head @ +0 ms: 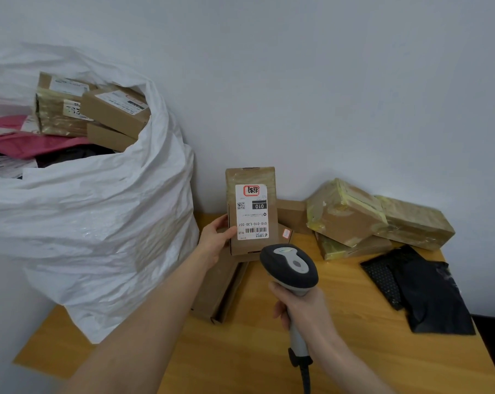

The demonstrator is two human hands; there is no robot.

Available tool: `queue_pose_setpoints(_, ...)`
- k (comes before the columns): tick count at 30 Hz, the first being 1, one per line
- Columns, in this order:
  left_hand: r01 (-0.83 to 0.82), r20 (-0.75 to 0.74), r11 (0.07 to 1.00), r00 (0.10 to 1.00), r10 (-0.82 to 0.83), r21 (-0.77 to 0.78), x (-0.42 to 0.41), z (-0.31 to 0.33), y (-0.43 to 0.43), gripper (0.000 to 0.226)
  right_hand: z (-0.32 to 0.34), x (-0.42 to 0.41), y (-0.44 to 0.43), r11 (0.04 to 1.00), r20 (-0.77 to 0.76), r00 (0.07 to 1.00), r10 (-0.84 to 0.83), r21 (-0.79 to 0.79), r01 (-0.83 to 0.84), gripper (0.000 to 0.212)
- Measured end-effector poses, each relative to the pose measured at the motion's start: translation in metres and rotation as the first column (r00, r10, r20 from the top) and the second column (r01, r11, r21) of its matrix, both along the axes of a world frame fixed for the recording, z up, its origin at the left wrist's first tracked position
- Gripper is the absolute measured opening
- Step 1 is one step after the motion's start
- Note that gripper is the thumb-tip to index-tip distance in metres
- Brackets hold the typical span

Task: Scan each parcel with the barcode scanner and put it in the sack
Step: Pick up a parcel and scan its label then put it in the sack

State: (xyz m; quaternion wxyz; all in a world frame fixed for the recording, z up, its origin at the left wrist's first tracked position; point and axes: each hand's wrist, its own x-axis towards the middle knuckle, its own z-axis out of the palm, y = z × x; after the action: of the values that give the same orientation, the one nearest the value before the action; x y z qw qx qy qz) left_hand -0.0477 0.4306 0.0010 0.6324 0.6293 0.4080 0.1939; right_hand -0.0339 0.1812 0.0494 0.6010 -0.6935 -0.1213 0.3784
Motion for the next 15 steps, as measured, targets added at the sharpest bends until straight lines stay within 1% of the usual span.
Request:
queue_pose_setpoints(6,0.034,0.027,0.999,0.999,-0.034,-0.032,0.009,-0.001,-0.005,0.058,0.001,0.002,-0.002,0.999,0.006,0.999,-0.037,0.012,0.037,0.018)
queue_pose_setpoints(11,0.074,0.035,0.997,0.997,-0.073,-0.032,0.013,-0.001,-0.008,0.061,-0.002,0.003,-0.003,0.998,0.044,0.998,-0.039,-0.038,0.04,0.035)
queue_pose_setpoints(15,0.09,0.035,0.995,0.995,-0.089,-0.032,0.017,-0.002,-0.008,0.061,-0.002,0.002,-0.003,0.997,0.028,0.998,-0.051,-0.05,0.053,0.031)
